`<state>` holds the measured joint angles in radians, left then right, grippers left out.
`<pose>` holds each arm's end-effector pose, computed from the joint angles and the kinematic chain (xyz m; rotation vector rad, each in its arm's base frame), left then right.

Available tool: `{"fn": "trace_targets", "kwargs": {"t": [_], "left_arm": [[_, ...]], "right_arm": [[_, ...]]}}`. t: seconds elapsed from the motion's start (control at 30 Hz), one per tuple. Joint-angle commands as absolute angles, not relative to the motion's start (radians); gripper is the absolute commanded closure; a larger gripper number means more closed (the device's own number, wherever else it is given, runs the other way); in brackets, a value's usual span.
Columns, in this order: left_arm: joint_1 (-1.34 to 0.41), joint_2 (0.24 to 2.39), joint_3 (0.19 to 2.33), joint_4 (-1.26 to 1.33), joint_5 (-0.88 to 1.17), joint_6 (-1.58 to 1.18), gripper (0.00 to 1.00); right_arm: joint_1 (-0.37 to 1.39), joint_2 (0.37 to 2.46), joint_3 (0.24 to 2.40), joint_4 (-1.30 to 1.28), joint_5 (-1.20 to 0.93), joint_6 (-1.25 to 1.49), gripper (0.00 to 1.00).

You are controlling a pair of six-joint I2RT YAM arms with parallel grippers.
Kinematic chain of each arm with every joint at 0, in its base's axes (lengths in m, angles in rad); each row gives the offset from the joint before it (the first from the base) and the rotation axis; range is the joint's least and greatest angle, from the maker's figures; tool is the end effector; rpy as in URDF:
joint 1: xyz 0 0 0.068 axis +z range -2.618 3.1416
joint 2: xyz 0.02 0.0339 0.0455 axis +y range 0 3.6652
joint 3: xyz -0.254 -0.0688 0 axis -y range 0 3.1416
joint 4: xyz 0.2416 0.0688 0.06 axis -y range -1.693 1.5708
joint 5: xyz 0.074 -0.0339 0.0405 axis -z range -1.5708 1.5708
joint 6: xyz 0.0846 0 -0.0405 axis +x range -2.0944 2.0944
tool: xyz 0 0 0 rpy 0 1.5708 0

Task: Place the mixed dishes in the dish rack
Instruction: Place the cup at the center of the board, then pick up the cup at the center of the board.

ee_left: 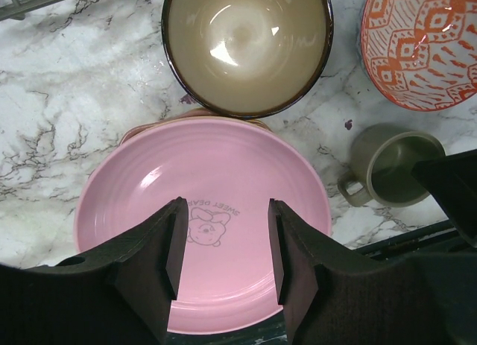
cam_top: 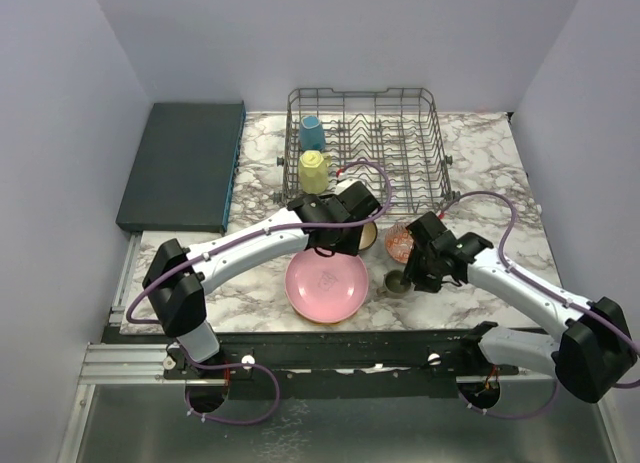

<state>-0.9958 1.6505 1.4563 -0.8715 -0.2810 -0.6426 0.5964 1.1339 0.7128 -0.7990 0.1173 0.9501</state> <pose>0.2176 -0.2927 0.2430 0.3614 2.5627 -0.2379 0.1808 0.1108 0.1512 0.5214 2.7519 0.2289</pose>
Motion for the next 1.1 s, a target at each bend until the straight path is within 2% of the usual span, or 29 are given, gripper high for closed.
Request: {"fn": "trace_targets", "kwargs": {"t": [0.0, 0.23, 0.53, 0.63, 0.67, 0.9, 1.07], "left_arm": [[-0.987, 1.594, 1.432, -0.838, -0.247, -0.64, 0.47], [-0.979, 1.581, 1.413, -0.83, -0.241, -0.628, 0.47], [-0.97, 1.572, 1.38, -0.809, -0.218, -0.629, 0.46], [-0.965, 1.565, 1.37, -0.804, -0.213, -0.628, 0.46], [-0.963, 1.563, 1.366, -0.803, -0.211, -0.626, 0.46], [-0.943, 1.54, 1.353, -0.786, -0.178, -0.62, 0.43], [-0.911, 1.51, 1.33, -0.765, -0.124, -0.618, 0.37]], "right_arm": [[0.603, 1.17, 0.708, -0.767, 0.11, 0.938, 0.57], [0.604, 1.203, 0.707, -0.76, 0.109, 0.94, 0.65], [0.603, 1.225, 0.731, -0.772, 0.101, 0.922, 0.86], [0.603, 1.232, 0.733, -0.772, 0.088, 0.916, 0.98], [0.603, 1.231, 0.734, -0.773, 0.084, 0.915, 1.0], [0.604, 1.174, 0.782, -0.812, 0.084, 0.901, 1.0], [0.603, 1.11, 0.804, -0.825, 0.063, 0.871, 1.0]]}}
